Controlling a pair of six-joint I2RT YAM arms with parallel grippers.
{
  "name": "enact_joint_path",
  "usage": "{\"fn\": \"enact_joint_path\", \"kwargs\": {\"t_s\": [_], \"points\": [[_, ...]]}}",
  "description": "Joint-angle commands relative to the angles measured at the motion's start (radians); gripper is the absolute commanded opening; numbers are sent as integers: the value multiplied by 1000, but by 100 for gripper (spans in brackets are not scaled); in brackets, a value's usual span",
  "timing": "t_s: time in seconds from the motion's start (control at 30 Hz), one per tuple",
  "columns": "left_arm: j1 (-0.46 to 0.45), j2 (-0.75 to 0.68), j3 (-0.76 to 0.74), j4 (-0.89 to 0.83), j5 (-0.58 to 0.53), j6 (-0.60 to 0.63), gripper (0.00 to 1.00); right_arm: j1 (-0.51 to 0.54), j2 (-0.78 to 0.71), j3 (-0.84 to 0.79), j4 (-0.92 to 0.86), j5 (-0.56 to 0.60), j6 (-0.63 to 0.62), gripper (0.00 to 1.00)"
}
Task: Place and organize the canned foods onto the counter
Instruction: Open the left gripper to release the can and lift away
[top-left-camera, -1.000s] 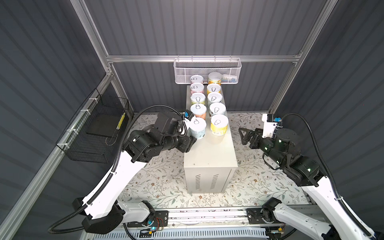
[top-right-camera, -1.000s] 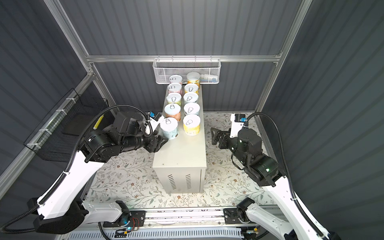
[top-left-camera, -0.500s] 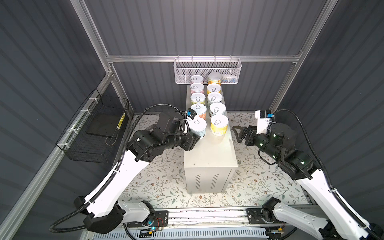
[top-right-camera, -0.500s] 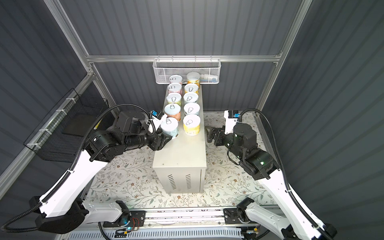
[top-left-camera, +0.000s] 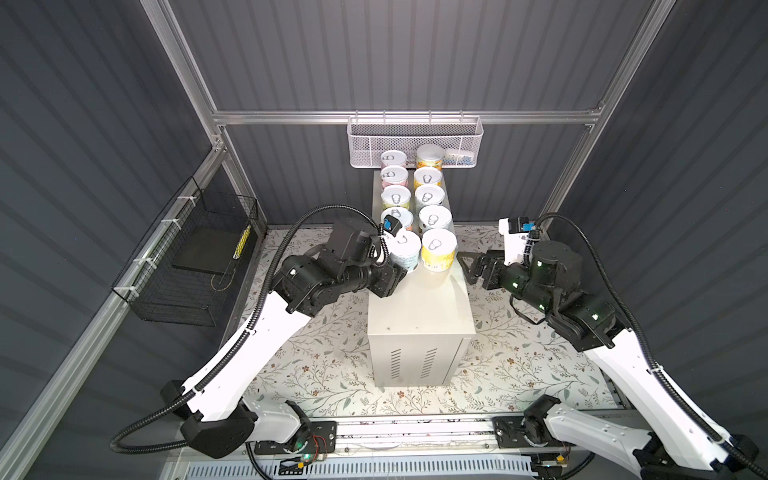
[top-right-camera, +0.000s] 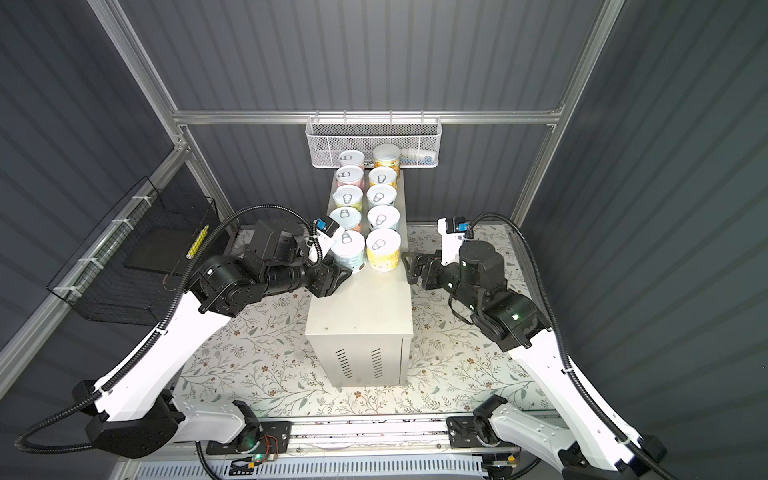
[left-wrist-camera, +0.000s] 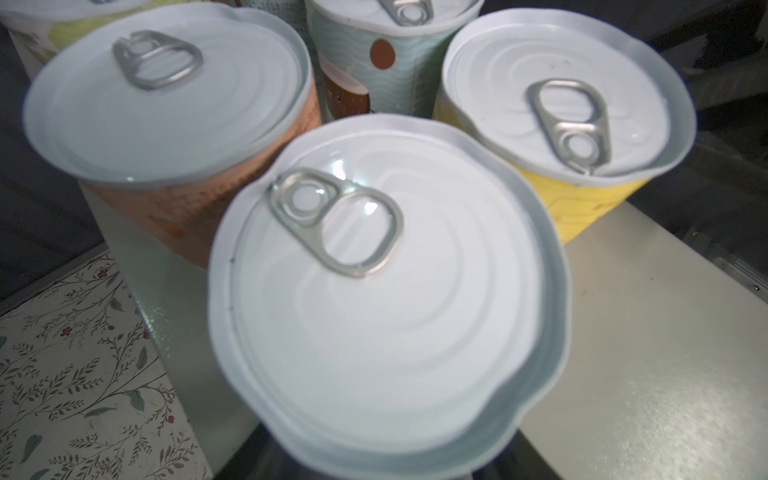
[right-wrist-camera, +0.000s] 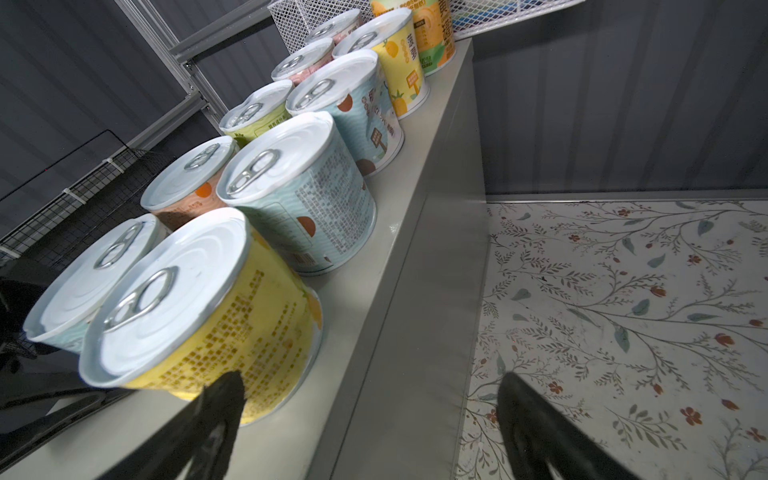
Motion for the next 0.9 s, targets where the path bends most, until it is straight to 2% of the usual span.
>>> {"fn": "enact_joint_path", "kwargs": {"t_s": [0.0, 0.13, 0.3, 0.6, 0.77, 0.87], "points": [[-7, 11, 23, -21, -23, 12, 60, -1, 7, 29, 21, -27, -13, 96], [-6, 3, 24, -23, -25, 16, 63, -1, 16, 29, 26, -45, -9, 95], [-6, -24, 13, -24, -60, 15, 75, 0, 30, 30, 36, -62, -1, 94], [-7, -25, 7, -24, -111, 1, 76, 0, 15, 33, 14, -35, -12, 95], [-6, -39, 17, -41, -121, -3, 77, -1, -27, 27, -20, 18, -29, 95], [-7, -90, 17, -49, -100, 1, 83, -1, -66, 20, -47, 64, -45, 96]]}}
